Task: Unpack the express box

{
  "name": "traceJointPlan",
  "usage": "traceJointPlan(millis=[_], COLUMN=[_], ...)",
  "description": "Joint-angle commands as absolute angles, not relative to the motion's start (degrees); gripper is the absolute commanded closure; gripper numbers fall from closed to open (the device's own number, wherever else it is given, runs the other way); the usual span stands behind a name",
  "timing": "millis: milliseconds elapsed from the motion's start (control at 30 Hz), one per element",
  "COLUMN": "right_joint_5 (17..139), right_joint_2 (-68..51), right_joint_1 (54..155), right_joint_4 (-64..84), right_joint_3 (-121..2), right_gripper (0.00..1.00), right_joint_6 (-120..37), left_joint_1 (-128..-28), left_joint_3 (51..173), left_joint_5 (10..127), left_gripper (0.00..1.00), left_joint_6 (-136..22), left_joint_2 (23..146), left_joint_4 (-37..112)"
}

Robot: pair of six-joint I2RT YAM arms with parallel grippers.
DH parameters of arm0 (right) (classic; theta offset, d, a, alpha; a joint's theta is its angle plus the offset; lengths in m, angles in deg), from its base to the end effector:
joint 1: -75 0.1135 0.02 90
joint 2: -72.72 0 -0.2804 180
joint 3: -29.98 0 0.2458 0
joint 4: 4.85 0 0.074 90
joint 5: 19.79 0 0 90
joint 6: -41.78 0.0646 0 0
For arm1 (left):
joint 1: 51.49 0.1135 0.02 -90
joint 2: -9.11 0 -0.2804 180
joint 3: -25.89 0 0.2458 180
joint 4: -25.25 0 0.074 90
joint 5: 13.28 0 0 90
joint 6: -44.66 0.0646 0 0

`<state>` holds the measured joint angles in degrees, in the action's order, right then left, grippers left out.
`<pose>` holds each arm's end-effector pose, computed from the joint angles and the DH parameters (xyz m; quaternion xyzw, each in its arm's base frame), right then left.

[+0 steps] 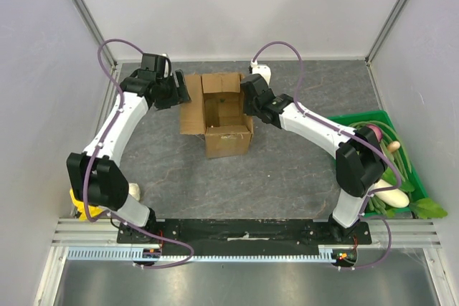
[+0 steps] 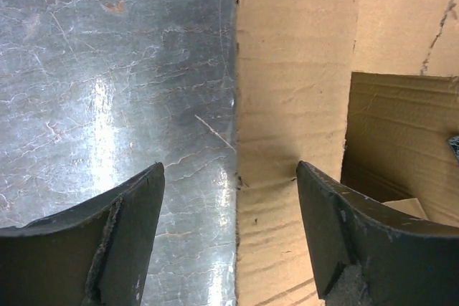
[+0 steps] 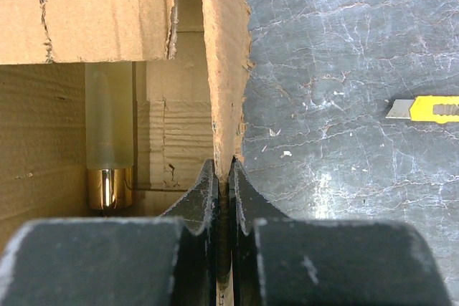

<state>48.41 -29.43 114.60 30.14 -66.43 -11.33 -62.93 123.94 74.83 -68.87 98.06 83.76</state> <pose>0.3428 0.2525 0.2756 0.0577 0.8942 0.1184 0.4279 0.3404 -0.0711 0.3275 -0.0931 0.9332 -0.1190 0.3261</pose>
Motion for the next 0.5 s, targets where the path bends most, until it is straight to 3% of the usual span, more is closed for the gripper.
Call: traceJointPlan(millis=[0,300,467], right_joint_5=[50.07,53.68,52.37], right_joint_2=[-30.37,-31.34,-30.82], right_joint_1=[115.08,115.17,115.69], right_joint_4=[31.95,31.95,32.31], right_joint_3=[-68.26,-68.7,-68.35], right_gripper=[0.96,0.96,0.96], right_joint_6=[-9.89,-10.07,-8.93], left_joint_1=[-62.83,-63.7,-64.06], left_joint_3=[122.98,123.33,124.56], left_joint_5=[75.85,67.06,64.16], left_gripper=[0.22,0.54,0.62], left_joint_6=[-70.04,-70.3,-71.44], left_joint_2=[100.25,105.35,105.17], left_joint_4=[82.45,78.23,77.97])
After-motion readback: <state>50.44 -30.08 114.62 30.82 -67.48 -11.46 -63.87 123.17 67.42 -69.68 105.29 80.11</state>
